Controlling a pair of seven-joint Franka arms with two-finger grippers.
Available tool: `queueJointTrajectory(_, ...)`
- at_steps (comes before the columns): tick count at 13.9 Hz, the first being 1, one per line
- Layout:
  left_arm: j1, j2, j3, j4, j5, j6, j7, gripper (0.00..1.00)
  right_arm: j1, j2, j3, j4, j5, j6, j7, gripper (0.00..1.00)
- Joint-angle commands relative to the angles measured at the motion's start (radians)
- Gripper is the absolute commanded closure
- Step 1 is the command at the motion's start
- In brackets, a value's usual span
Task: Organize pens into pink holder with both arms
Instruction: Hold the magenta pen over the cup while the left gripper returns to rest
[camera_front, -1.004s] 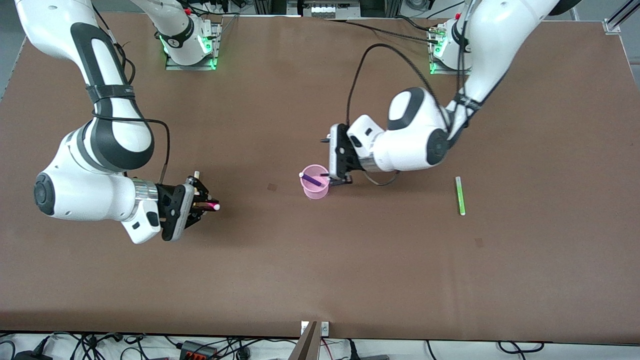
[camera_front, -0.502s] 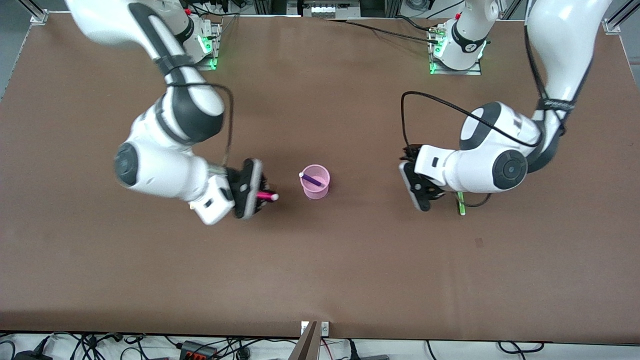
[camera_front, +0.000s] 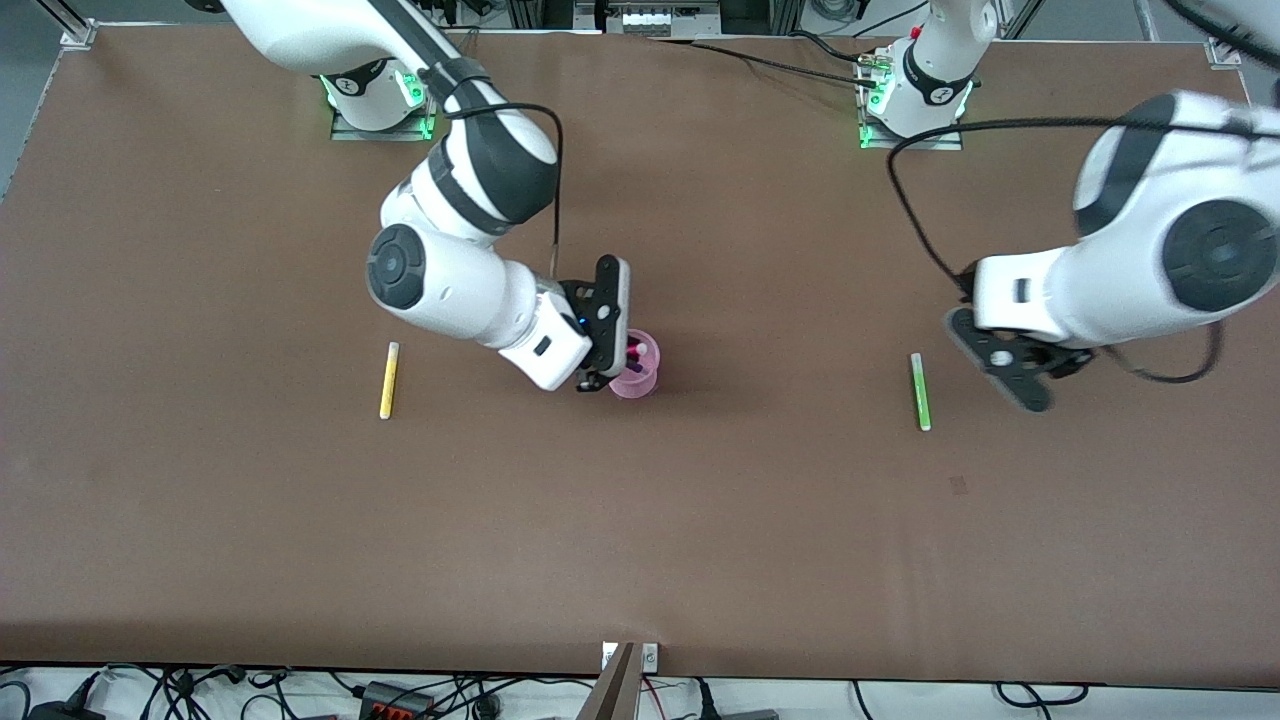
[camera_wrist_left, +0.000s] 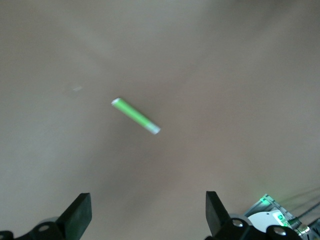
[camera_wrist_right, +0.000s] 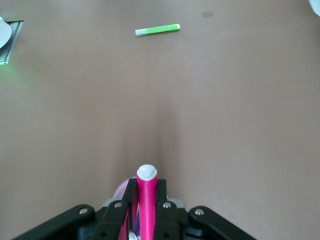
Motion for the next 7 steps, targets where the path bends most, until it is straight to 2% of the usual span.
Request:
queueJointTrajectory(1, -0.074, -0.092, 0.134, -0.003, -0.006, 0.028, -0.14, 0.0, 0.055, 0.022, -0.009, 0.012, 0.005, 0.024, -0.008, 1.0)
queueJointTrajectory(4, -0.128, -0.189, 0.275, -0.081, -0.153, 0.067, -0.418, 0.0, 0.073, 0.063, -0.009, 0.012, 0.005, 0.073, -0.008, 1.0)
queueJointTrajectory(5, -0.163, -0.221, 0.331, -0.112, -0.175, 0.076, -0.492, 0.0, 0.087, 0.077, -0.009, 0.012, 0.005, 0.087, -0.006, 1.0)
queueJointTrajectory(7, -0.185, -0.291, 0.394, -0.173, -0.2, 0.117, -0.561, 0.0, 0.113, 0.095, -0.01, 0.011, 0.002, 0.125, -0.005, 1.0)
